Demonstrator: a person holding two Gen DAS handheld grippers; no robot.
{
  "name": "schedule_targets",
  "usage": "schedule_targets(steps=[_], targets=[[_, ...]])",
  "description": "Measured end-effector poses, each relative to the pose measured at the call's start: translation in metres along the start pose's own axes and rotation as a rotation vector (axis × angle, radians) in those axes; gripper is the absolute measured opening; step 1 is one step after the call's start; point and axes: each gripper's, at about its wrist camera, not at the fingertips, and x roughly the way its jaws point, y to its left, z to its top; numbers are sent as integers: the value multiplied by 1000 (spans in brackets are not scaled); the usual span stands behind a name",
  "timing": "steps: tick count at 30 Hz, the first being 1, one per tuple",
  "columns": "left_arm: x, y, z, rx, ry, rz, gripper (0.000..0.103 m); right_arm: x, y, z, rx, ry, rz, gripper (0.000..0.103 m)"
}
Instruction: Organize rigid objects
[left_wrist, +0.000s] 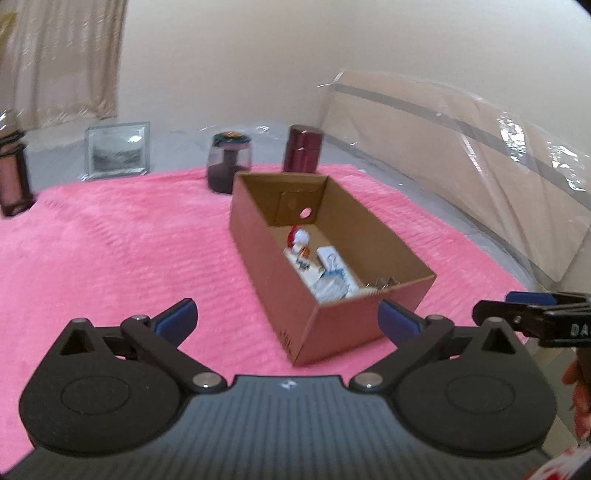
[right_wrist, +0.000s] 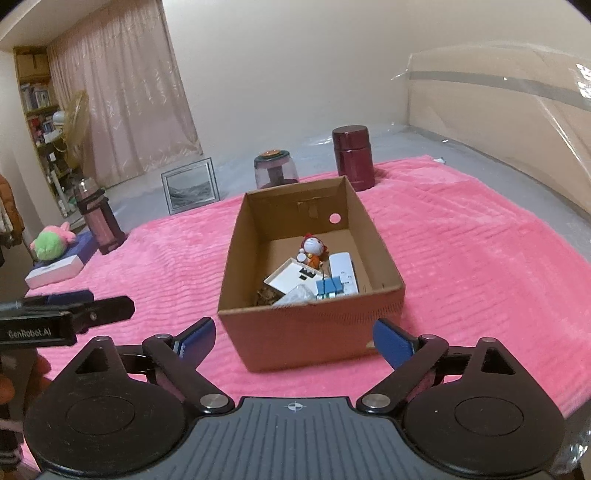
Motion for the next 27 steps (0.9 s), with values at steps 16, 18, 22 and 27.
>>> schedule_targets(steps=[16, 18, 22, 27], targets=[[-61, -7, -64, -51, 29, 131, 102, -32, 33, -59, -26, 40, 5, 90], [-66, -7, -73, -55, 39, 148, 102, -34, 37, -65, -38, 47, 6, 90], [-73, -6, -87, -70, 56, 180, 102, -37, 41, -73, -39, 59, 20, 90], [-83, -3, -104, -72, 70, 202, 102, -36, 49, -86, -80, 83, 17, 90]])
